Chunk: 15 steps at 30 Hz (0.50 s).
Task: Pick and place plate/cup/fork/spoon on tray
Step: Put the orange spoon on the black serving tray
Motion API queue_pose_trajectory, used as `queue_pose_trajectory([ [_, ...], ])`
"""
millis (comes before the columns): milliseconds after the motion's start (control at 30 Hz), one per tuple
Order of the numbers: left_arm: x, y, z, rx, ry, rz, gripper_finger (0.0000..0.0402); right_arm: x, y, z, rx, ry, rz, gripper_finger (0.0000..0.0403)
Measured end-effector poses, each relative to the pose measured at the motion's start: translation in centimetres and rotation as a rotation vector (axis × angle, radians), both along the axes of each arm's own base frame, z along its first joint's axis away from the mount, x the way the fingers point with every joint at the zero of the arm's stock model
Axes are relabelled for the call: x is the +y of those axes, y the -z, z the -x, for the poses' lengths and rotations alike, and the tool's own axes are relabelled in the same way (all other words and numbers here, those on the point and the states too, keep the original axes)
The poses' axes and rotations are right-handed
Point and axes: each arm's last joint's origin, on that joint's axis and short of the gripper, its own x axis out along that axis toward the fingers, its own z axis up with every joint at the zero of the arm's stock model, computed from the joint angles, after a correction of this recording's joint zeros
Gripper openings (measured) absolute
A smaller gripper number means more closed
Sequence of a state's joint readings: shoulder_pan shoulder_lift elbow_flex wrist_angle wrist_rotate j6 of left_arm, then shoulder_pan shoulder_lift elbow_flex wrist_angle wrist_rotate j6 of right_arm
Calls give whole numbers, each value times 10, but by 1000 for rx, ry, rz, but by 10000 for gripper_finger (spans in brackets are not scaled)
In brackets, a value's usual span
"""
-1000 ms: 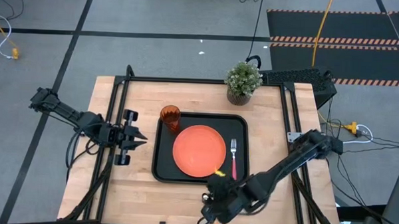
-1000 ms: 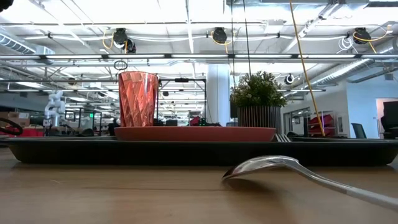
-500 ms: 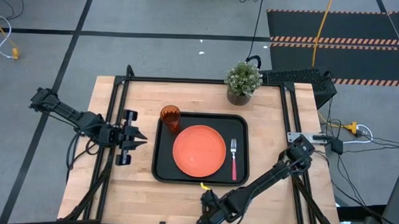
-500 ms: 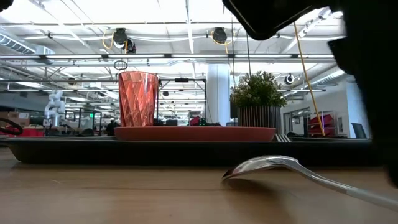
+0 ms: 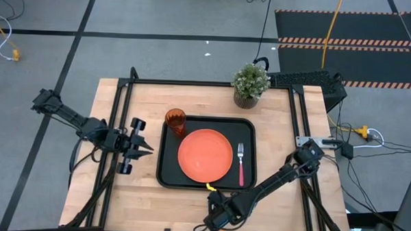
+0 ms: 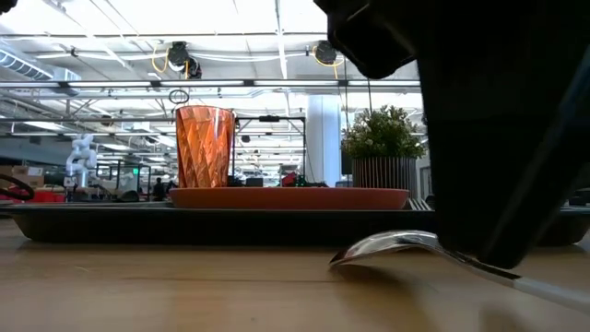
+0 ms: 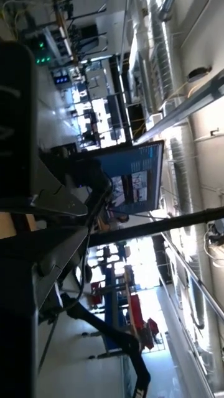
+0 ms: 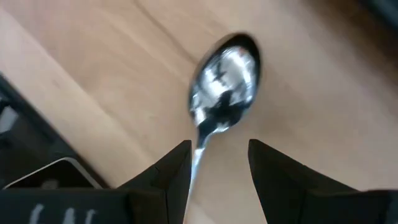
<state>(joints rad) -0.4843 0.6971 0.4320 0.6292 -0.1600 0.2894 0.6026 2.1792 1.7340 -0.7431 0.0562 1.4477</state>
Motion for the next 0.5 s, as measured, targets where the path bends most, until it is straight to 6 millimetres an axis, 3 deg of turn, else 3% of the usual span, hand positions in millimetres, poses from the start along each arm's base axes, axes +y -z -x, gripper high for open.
queue_pose_trajectory([
  [500,-10,3,4,41,81,12,42,-9,7,-5,-34,-76,37,114],
])
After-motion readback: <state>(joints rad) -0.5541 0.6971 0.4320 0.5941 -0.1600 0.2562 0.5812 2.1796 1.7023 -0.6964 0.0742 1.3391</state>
